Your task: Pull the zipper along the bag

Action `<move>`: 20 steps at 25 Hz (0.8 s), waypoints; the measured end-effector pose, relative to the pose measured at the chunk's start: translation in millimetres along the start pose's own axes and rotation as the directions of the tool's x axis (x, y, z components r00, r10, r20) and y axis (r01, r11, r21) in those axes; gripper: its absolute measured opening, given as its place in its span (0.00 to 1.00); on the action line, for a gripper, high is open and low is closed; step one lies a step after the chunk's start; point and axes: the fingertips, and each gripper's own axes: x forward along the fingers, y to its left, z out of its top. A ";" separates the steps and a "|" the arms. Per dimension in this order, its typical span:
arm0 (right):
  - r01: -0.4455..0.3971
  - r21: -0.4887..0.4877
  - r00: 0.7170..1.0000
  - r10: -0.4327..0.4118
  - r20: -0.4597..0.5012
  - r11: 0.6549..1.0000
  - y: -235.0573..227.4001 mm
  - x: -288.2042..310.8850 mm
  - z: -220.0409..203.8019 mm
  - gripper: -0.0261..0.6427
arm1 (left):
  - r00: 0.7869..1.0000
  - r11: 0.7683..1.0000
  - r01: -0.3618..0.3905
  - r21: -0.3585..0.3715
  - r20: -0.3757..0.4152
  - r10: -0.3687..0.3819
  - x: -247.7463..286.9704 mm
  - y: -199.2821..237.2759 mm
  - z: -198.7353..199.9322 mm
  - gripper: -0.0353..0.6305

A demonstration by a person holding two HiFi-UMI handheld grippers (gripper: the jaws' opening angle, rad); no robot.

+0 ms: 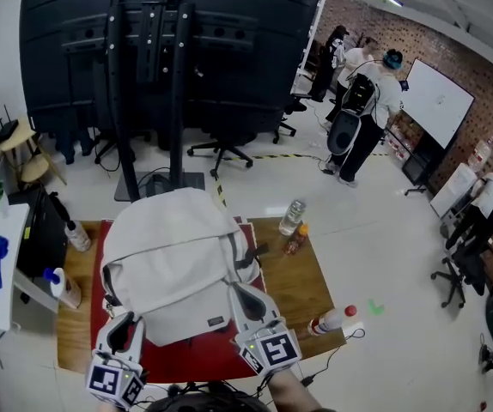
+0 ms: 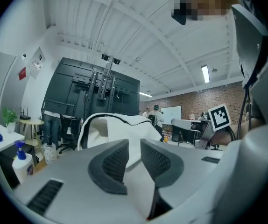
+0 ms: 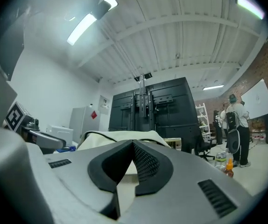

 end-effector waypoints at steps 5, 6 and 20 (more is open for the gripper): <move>-0.075 0.015 0.997 0.075 -0.008 0.997 31.6 8.5 -2.4 0.07 | 1.000 0.999 0.027 -0.024 0.004 -0.027 9.7 -13.8 12.2 0.14; -0.085 0.012 0.996 0.085 -0.005 0.996 36.9 8.7 -2.6 0.07 | 1.000 0.999 0.028 -0.025 0.003 -0.028 10.2 -15.2 12.4 0.10; -0.083 0.007 0.995 0.083 -0.056 0.997 46.3 9.7 -19.8 0.07 | 1.000 0.998 0.029 -0.055 0.010 -0.029 13.3 -13.9 8.1 0.10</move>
